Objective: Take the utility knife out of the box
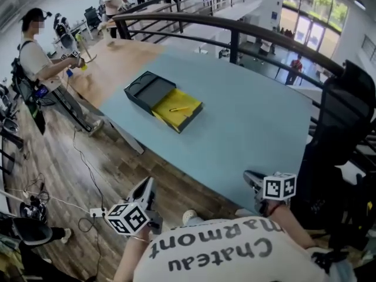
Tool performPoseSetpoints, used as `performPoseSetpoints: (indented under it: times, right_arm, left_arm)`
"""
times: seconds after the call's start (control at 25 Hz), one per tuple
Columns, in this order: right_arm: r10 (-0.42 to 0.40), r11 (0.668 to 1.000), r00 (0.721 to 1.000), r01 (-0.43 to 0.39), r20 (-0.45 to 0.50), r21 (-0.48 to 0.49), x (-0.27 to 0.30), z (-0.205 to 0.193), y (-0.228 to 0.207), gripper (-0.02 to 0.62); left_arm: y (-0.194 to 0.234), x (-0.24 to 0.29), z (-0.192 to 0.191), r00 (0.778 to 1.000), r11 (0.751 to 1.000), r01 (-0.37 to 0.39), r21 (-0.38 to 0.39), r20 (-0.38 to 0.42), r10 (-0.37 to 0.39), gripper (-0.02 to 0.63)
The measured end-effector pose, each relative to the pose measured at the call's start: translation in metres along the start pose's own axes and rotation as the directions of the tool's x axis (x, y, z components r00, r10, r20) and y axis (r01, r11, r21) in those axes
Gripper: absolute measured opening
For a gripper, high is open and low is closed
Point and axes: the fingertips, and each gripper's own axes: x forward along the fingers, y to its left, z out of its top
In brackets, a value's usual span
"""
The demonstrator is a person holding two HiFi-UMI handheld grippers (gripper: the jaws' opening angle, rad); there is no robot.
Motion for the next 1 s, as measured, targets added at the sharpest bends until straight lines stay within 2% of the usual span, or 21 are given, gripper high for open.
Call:
performPoseSetpoints:
  times: [0.28,0.64,1.0]
  right_arm:
    - [-0.001,1.000,1.000,0.001,0.003,-0.010,0.051,0.035,0.042,0.044]
    - [-0.040,0.999,0.998,0.040,0.040,0.009,0.099,0.055,0.069,0.044]
    - [-0.065,0.997,0.998,0.065,-0.003,-0.047,0.130,0.060,0.090,0.044]
  left_arm:
    - [0.040,0.025,0.070,0.999,0.998,0.047,0.038,0.006,-0.047,0.002]
    - [0.094,0.047,0.123,0.994,0.993,0.102,0.058,0.024,-0.104,0.002]
    - [0.114,0.069,0.117,0.988,0.988,0.151,0.011,-0.014,-0.151,0.002]
